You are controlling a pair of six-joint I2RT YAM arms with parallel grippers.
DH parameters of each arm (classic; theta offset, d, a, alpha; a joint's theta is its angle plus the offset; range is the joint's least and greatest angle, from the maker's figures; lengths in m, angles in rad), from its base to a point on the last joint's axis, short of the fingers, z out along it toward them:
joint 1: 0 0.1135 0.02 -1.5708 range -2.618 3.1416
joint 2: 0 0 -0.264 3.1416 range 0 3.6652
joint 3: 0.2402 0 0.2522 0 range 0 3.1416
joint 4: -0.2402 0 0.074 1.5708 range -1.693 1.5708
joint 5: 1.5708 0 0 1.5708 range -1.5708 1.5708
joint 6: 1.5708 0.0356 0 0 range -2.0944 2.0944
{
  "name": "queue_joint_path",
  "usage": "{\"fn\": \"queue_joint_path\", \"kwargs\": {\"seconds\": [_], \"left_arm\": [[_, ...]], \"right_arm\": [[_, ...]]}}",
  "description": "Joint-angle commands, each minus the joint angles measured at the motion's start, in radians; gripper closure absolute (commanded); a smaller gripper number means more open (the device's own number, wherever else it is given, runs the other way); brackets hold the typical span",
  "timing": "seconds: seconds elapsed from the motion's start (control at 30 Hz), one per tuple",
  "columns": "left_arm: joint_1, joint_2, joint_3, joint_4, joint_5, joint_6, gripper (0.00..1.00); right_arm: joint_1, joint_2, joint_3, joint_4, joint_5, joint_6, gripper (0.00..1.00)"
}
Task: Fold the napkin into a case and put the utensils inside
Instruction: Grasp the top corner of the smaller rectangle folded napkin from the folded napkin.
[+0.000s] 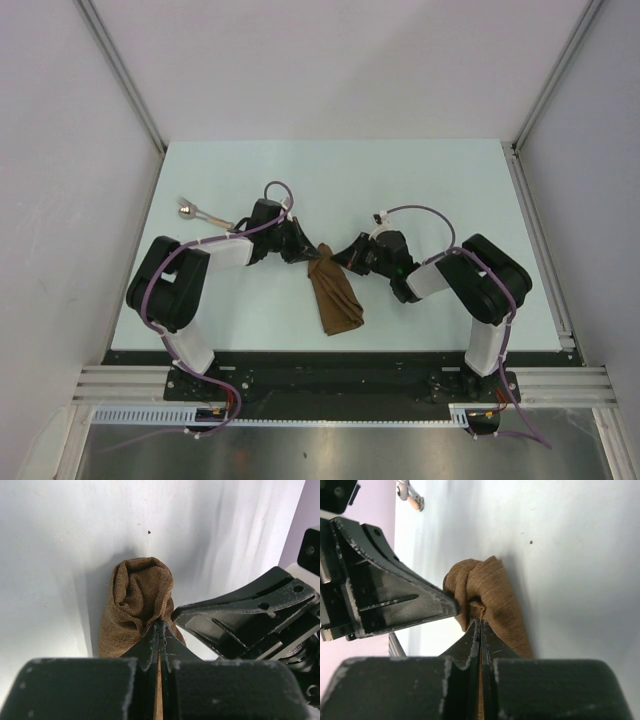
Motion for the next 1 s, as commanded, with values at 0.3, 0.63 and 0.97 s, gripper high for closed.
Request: {"fn": "queue_joint_path", "kwargs": {"seconds": [0.3,0.63,0.97], "left_arm": [[0.003,-0.032,0.024,0.010,0.036,0.013,1.00],[0.002,-0.020,0.031,0.009,0.035,0.017,1.00],[0.003,-0.024,0.031,0.001,0.017,0.020,1.00]], "right_arm": [[-0.008,0.105,0.130,-0.036,-0.023,-0.071,1.00],[0.023,0.150,0.171,-0.039,-0.039,-0.066,1.00],[0.038,0.140,0.145,-0.004,-0.060,-0.037,1.00]]}}
